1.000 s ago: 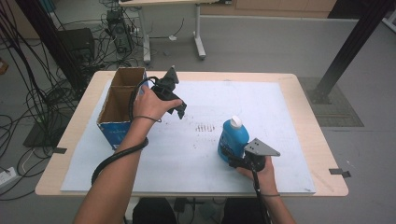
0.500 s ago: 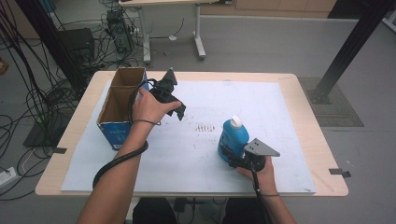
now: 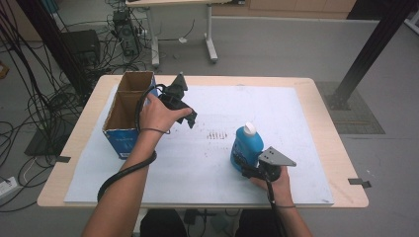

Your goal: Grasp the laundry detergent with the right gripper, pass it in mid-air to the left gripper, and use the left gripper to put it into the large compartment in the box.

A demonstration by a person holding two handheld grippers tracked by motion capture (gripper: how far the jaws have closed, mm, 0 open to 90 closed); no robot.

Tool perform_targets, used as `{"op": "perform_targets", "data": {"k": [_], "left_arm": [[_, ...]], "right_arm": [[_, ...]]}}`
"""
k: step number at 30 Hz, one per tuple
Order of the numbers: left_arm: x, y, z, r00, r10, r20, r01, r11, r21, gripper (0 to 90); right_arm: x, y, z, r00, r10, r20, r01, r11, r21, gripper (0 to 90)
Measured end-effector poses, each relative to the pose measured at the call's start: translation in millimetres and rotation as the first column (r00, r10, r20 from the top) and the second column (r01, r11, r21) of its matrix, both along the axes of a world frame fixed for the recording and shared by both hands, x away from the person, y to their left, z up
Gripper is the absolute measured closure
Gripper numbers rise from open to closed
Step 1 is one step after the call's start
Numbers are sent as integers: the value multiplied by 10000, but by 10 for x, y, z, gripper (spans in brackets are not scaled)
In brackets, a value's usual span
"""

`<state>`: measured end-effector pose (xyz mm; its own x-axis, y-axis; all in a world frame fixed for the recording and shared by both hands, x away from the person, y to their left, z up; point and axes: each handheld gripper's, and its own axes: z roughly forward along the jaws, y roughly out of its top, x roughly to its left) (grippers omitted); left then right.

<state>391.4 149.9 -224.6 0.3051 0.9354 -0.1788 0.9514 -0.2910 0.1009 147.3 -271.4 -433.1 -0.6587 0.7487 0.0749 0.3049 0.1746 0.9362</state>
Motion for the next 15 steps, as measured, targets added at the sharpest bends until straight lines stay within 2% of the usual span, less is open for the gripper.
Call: {"op": "perform_targets", "data": {"k": [15], "left_arm": [[-171, -43, -11, 9998, -191, -39, 191, 9998, -18, 68]], "right_arm": [[-7, -1, -14, 10000, -5, 50, 5, 10000, 28, 412]]}}
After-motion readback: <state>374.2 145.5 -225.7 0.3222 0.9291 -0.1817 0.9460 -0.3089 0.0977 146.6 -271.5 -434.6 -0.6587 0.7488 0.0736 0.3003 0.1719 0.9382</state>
